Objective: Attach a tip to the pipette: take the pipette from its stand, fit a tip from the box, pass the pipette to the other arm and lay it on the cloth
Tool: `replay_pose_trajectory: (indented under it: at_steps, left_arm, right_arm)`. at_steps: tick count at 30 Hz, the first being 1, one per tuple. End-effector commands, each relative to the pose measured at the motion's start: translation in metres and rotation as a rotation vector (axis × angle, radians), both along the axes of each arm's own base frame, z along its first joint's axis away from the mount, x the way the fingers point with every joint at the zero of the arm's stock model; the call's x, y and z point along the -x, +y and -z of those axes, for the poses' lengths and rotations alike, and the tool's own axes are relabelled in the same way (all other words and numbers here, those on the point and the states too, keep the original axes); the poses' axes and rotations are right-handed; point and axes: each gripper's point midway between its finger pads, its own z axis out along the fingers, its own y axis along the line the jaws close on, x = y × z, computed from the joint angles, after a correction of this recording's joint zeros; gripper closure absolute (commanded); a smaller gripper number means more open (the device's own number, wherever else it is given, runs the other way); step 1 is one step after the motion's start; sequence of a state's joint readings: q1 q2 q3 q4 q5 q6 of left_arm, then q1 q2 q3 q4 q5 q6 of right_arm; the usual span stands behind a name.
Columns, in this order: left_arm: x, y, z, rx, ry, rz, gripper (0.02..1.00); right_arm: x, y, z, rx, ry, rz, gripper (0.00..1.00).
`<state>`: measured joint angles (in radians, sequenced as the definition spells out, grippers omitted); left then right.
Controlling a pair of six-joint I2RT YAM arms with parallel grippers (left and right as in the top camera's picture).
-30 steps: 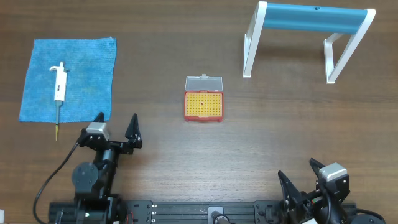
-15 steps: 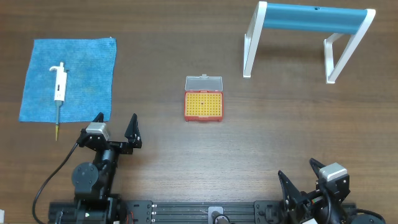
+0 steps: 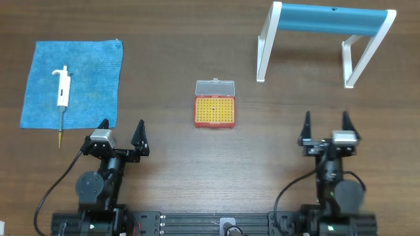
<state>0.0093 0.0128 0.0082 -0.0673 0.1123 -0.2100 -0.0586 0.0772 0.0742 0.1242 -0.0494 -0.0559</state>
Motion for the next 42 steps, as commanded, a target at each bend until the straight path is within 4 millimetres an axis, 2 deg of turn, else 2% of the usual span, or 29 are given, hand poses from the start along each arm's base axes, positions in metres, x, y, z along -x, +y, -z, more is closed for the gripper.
replay_pose_trajectory:
  at_steps: [1, 3, 4, 42]
  left_arm:
    - [0.0, 0.001, 0.0, -0.009, -0.003, -0.004, 0.023]
    - [0.0, 0.001, 0.0, -0.009, -0.003, -0.004, 0.023]
    - [0.0, 0.001, 0.0, -0.009, -0.003, -0.004, 0.023]
    - [0.0, 0.001, 0.0, -0.009, -0.003, -0.004, 0.023]
  right_arm:
    - [0.0, 0.007, 0.037, 0.027, 0.073, -0.039, 0.198]
    - [0.0, 0.012, 0.061, 0.017, 0.171, -0.061, 0.196]
    - [0.0, 0.014, 0.064, 0.018, 0.187, -0.068, 0.194]
    - [0.0, 0.017, 0.064, 0.018, 0.185, -0.081, 0.194]
